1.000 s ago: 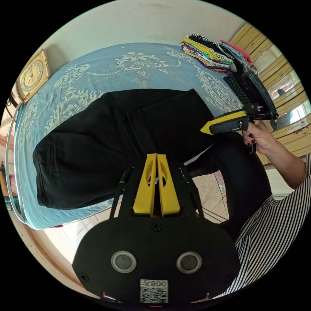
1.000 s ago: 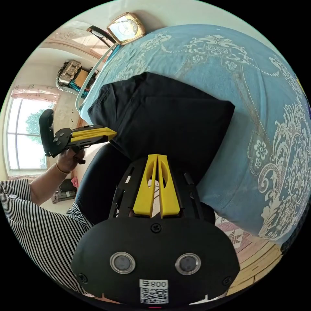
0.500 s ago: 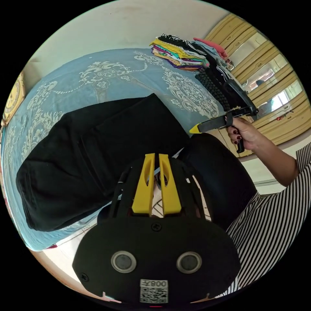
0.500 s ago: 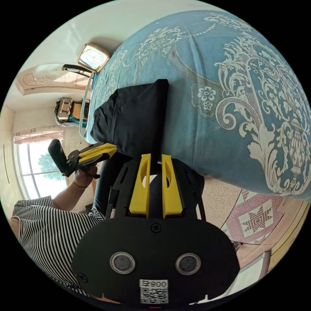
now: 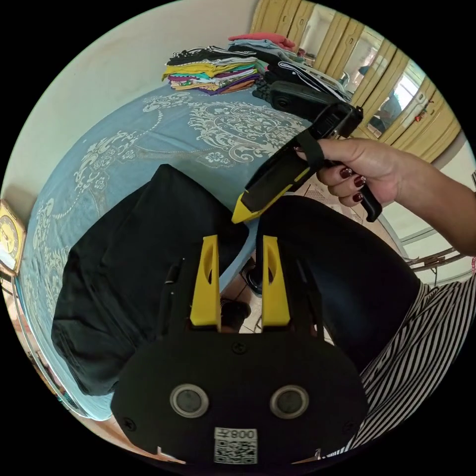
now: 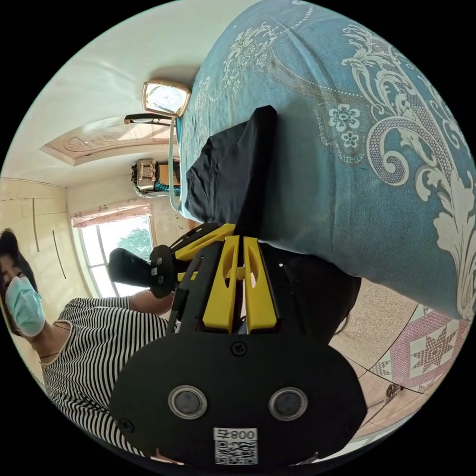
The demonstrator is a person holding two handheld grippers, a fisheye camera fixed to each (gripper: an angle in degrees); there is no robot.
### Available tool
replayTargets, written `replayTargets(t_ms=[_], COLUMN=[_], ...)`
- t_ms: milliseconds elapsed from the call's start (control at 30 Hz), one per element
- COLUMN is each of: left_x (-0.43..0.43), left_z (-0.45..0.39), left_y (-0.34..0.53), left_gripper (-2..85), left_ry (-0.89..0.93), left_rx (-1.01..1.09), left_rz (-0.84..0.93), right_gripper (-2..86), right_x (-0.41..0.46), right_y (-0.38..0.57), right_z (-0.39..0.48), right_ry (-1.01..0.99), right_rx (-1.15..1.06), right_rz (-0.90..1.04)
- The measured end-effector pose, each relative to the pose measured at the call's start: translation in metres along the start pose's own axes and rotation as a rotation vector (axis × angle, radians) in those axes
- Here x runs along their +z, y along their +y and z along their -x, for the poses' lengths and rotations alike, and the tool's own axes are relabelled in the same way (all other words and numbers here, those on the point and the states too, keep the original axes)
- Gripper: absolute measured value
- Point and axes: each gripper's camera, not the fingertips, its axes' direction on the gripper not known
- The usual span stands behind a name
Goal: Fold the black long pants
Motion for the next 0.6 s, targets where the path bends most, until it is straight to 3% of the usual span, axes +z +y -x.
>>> replayTargets(t_ms=[133, 233, 433, 600], left_x=[-0.001, -0.007, -0.02, -0.027], left_z=[-0.022, -0.024, -0.032, -0.043], left_y=[-0.004, 0.0, 0.007, 0.012], left_gripper=[6.0, 4.7, 3.9, 3.8], left_ry=[-0.151, -0.112, -0.064, -0.074], left_rx=[-0.012, -0.062, -0.099, -0.084], left_rz=[0.019, -0.007, -0.045, -0.043], right_gripper=[1.6, 2.2, 9.4, 11.0], right_x=[-0.007, -0.021, -0.066, -0.062], right_y=[0.0, -0.002, -0.026, -0.072], right_z=[0.004, 0.005, -0.013, -0.017], right_ry=[-0.071, -0.067, 0.033, 0.021], right_rx=[-0.038, -0.066, 0.004, 0.028], right_rz=[0.018, 0.01, -0.182, -0.187])
